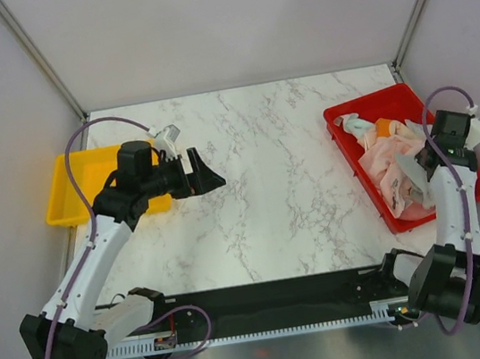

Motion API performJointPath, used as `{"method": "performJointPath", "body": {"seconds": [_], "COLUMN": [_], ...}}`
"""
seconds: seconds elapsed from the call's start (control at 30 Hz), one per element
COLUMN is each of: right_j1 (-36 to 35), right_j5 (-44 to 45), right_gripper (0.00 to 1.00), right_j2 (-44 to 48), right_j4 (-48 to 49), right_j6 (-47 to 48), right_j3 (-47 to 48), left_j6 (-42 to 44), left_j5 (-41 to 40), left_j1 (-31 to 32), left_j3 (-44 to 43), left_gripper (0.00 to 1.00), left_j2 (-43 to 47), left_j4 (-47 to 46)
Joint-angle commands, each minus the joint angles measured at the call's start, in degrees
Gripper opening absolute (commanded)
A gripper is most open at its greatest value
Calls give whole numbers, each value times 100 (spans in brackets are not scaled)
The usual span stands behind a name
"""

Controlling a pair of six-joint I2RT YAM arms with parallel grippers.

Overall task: Fold and stack the towels
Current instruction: Grab crumpled towel, then move the towel to the center of the board

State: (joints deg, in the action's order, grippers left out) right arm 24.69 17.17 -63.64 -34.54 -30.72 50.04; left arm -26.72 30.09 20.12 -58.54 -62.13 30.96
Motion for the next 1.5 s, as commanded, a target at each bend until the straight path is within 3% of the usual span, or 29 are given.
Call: {"method": "performJointPath", "body": {"seconds": [0.0, 0.1, 0.17, 0.33, 0.5, 0.6, 0.73, 0.83, 1.03, 1.2, 1.27, 1.33, 1.47], "right_j1": [-183, -586, -920, -3230, -5389, -6218, -6906, -7468, -8707, -9543, -9640, -9649, -9632], "right_j5": [-187, -862, -1968, -2218, -1990, -1937, -2138, -2349, -2622, -2342, -2175, -1797, -893], "right_gripper": [0, 0, 0, 0, 0, 0, 0, 0, 0, 1, 14, 39, 60], "right_j2": [754, 800, 739, 72, -448, -579, -720, -1027, -1870, -2759, -2699, -2436, -1007], "right_j4": [-402, -597, -335, -114, 595, 1288, 2126, 2619, 3410, 3411, 3402, 3069, 2095], "right_j6": [-135, -469, -776, -760, -865, -1041, -1173, -1156, -1120, -909, -962, -1049, -1330], "right_j3": [1049, 1823, 2062, 2440, 1651, 711, -589, -907, -874, -381, -416, -425, -162], "left_j6": [88, 123, 132, -411, -720, -747, -721, -738, -703, -738, -633, -414, -124], "left_j5": [-29, -389, -1143, -1732, -2085, -2296, -2393, -2263, -2033, -2095, -1981, -1666, -1304], "left_j1": [1, -8, -17, -227, -438, -509, -527, -527, -527, -527, -527, -518, -387], "left_j3": [-228, -341, -490, -694, -343, -106, 132, 308, 344, 291, 204, 151, -165], "left_gripper": [98, 98, 97, 92, 93, 93, 94, 94, 92, 92, 92, 91, 88], "left_j2": [244, 315, 289, 341, 579, 737, 738, 641, 254, 113, -9, -141, -746], "left_j4": [-55, -46, 129, 244, 200, 191, 156, 33, -116, -222, -240, -283, -433]}}
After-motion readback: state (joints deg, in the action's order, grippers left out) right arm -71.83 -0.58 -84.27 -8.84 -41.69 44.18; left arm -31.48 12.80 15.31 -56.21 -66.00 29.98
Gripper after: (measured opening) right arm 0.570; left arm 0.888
